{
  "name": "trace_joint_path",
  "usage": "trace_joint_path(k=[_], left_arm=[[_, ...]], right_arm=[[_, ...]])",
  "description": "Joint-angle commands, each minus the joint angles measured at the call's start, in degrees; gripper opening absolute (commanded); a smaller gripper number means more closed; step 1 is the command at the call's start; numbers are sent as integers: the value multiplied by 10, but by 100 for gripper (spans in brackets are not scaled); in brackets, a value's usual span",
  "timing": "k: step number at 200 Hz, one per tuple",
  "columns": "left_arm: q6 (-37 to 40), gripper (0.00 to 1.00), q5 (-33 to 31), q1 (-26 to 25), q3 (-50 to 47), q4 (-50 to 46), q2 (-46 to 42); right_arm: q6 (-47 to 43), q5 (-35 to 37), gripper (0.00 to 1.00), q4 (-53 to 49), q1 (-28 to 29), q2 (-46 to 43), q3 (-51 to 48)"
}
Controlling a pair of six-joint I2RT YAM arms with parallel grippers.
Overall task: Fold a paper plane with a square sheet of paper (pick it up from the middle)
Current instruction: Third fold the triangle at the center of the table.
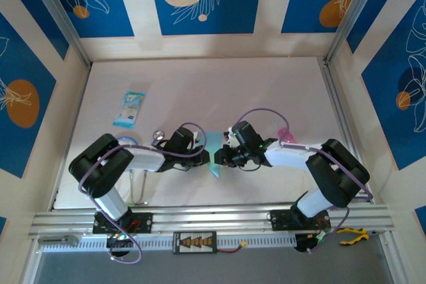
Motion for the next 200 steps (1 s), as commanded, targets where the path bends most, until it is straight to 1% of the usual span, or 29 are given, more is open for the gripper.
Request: trace_joint_path(k=[1, 21, 59, 74, 141, 175, 200], left_arm=[[-1, 7, -5, 3, -23, -44, -2], [-2, 7, -5, 3, -23, -44, -4], [-4, 7, -6, 4, -22, -40, -2], [-4, 7, -5, 3, -23, -41, -1], [-3, 7, -10, 4, -23, -47, -4], [-7, 7, -13, 5, -24, -46, -2], [-12, 7, -12, 5, -27, -40, -3]], right_arm=[[16, -17, 10, 14, 16, 18, 2], [17, -28, 5, 23, 25, 50, 15], [16, -36, 3, 31, 29, 97, 22], [16, -30, 2, 24, 36, 102, 17], [30, -7, 2, 10, 59, 50, -55], [22, -4, 2, -22, 70, 9, -58], [19, 13, 2, -57, 74, -20, -53]])
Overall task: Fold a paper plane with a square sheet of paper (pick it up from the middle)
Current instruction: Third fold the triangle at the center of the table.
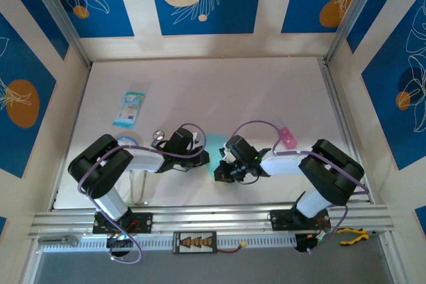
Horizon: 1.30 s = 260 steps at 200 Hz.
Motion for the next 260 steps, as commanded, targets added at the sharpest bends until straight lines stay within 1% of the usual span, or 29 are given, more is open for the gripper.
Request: trace_joint_path(k=[1, 19, 35, 71, 104, 130, 160, 190, 211, 231, 241, 260], left_arm=[[-7, 7, -11, 5, -21, -43, 1], [-11, 7, -10, 4, -24, -38, 0], [-16, 7, -11, 4, -27, -34, -1], [-44, 7, -18, 4, -47, -5, -8], [-82, 7, -37, -3, -73, 24, -23], [-96, 7, -64, -13, -85, 16, -44], [-116, 7, -91, -23, -98, 13, -65], [-138, 7, -121, -46, -100, 14, -78], [-146, 7, -139, -58, -100, 12, -83], [-147, 7, -144, -61, -101, 11, -85], [-147, 7, -145, -61, -101, 11, -86], [-141, 8, -144, -61, -99, 9, -93]], right_arm=[[-2, 11, 2, -60, 6, -32, -4], [2, 21, 3, -50, -1, -57, 2], [8, 8, 3, -33, -10, -52, 16], [14, -20, 4, 4, -11, 27, 69], [9, -14, 5, -16, -12, 85, 92], [-4, -11, 4, -29, -7, 71, 62], [-4, -3, 3, -38, -15, 16, 13], [3, 1, 4, -35, -14, -19, 24], [13, -3, 4, -10, -13, -3, 46], [23, -12, 5, 15, -12, 31, 66], [22, -20, 5, 19, -10, 50, 77], [24, -11, 5, 16, -7, 75, 80]])
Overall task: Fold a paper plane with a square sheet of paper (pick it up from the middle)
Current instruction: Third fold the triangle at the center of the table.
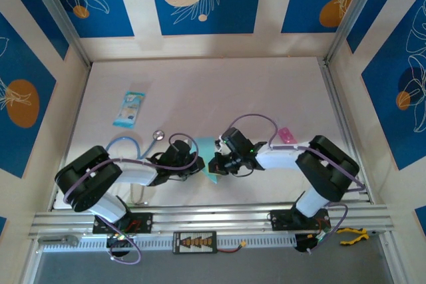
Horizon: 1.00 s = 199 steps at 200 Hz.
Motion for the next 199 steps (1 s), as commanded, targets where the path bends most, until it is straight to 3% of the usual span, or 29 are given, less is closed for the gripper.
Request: trace_joint_path(k=[1, 94, 115, 199], left_arm=[[1, 8, -19, -4, -10, -30, -13], [89, 13, 23, -4, 15, -81, -67], [109, 11, 2, -1, 12, -121, -65], [143, 9, -12, 88, 2, -161, -41]], right_arm=[[10, -7, 5, 6, 4, 31, 10], [2, 34, 2, -25, 0, 40, -46], [-3, 32, 1, -29, -3, 39, -42], [-16, 39, 1, -49, -9, 36, -44]])
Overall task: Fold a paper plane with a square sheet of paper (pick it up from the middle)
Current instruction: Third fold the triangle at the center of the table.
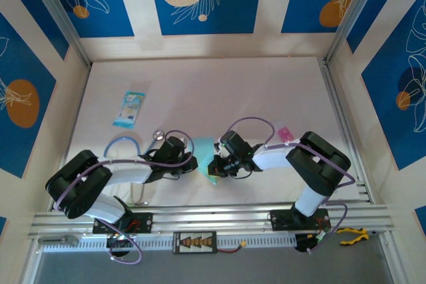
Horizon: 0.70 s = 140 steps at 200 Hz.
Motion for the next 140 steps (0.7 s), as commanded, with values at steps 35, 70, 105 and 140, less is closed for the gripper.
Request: trace_joint_path(k=[35, 70, 105, 140], left_arm=[[34, 7, -30, 58, 17, -118, -6], [35, 10, -2, 57, 17, -93, -72], [39, 12, 46, 55, 30, -53, -80], [34, 11, 118, 49, 43, 21, -1]], right_arm=[[-22, 36, 1, -98, -10, 7, -18], [-27, 34, 1, -112, -10, 5, -8], [-29, 38, 1, -123, -12, 1, 0], [-28, 41, 1, -127, -14, 1, -1]])
